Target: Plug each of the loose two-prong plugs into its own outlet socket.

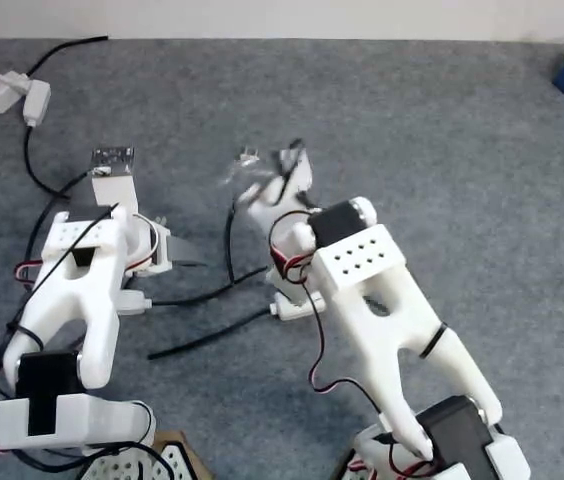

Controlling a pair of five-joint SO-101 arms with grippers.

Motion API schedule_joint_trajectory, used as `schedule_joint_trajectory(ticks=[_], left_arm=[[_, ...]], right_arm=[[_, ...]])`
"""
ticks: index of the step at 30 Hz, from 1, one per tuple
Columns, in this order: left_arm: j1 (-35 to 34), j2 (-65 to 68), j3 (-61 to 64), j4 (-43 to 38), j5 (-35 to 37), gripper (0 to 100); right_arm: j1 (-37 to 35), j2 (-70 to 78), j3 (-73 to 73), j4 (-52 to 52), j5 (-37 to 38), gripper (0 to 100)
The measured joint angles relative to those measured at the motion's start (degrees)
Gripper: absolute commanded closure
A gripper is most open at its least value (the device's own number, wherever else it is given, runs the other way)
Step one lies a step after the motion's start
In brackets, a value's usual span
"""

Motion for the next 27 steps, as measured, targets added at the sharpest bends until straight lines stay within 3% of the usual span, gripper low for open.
schedule_joint_trajectory(ticks=[3, 5, 18, 27], left_arm=[[0.0, 0.0, 0.8, -1.4, 0.0, 56], [0.0, 0.0, 0.8, -1.8, 0.0, 56], [0.0, 0.0, 0.8, -2.0, 0.0, 56], [0.0, 0.0, 0.8, -2.0, 0.0, 56]], right_arm=[[-2.6, 0.0, 1.5, -1.9, 13.9, 99.1], [-4.8, 0.0, 2.6, -3.0, 18.4, 99.1], [-5.5, 0.0, 4.6, -4.0, 34.2, 99.1], [-4.7, 0.0, 4.6, -3.0, 35.7, 99.1]])
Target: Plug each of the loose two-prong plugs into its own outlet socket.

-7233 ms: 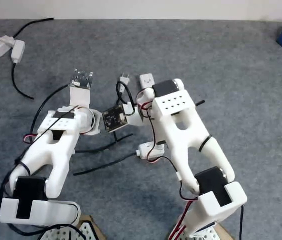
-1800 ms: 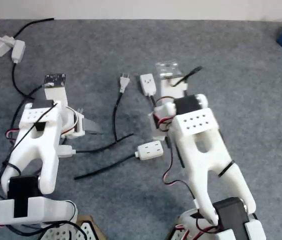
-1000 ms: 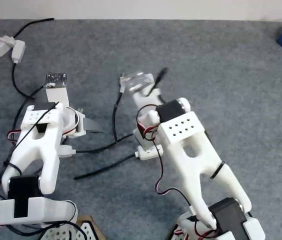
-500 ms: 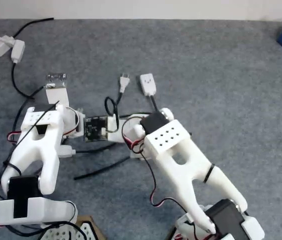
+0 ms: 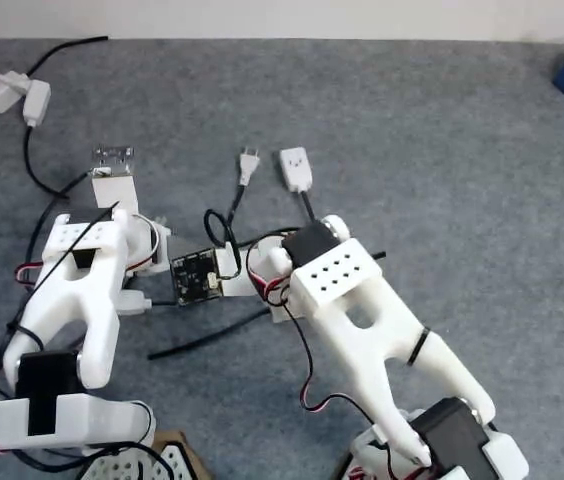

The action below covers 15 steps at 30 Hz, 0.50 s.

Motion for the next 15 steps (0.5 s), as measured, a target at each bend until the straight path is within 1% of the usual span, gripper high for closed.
schedule_joint_trajectory(ticks=[7, 12, 15], left_arm=[[0.0, 0.0, 0.0, 0.0, 0.0, 56], [0.0, 0.0, 0.0, 0.0, 0.0, 56], [0.0, 0.0, 0.0, 0.0, 0.0, 56]], right_arm=[[3.2, 0.0, 0.4, -1.7, 0.2, 99.1], [3.1, 0.0, 0.8, -1.8, 0.2, 99.0], [1.1, -0.3, 2.7, -1.9, 1.0, 99.0]])
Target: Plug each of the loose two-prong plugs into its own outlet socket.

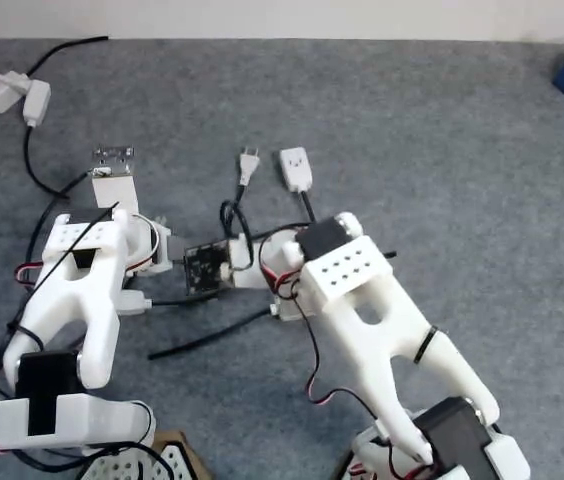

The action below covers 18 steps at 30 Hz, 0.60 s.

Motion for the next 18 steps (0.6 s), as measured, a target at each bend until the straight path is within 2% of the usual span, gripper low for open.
schedule_joint_trajectory(ticks=[5, 18], left_arm=[[0.0, 0.0, 0.0, 0.0, 0.0, 56], [0.0, 0.0, 0.0, 0.0, 0.0, 56]], right_arm=[[-1.8, -0.5, 1.4, -0.4, 2.8, 99.0], [-1.8, -1.0, 1.7, -0.5, 3.8, 99.0]])
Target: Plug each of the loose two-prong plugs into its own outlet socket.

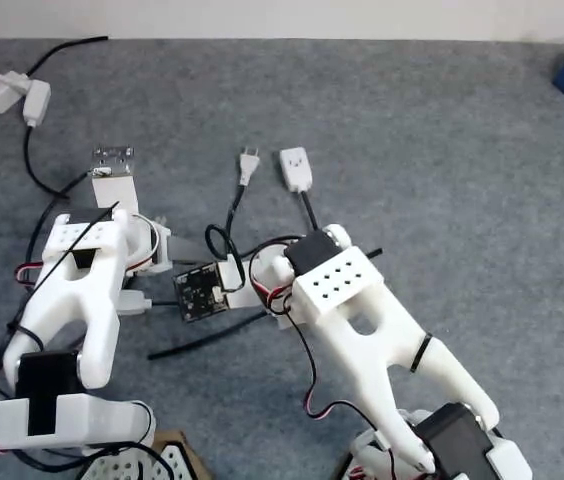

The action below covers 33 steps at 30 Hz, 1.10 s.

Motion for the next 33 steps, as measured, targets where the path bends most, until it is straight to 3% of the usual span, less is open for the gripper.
schedule_joint_trajectory(ticks=[13, 21, 33], left_arm=[[0.0, 0.0, 0.0, 0.0, 0.0, 56], [0.0, 0.0, 0.0, 0.0, 0.0, 56], [0.0, 0.0, 0.0, 0.0, 0.0, 56]], right_arm=[[-0.5, 0.0, 0.2, 4.9, 4.0, 99.0], [-0.5, 0.1, -7.0, 4.7, -2.7, 99.0], [-0.5, 0.1, -5.2, 0.9, -3.8, 99.0]])
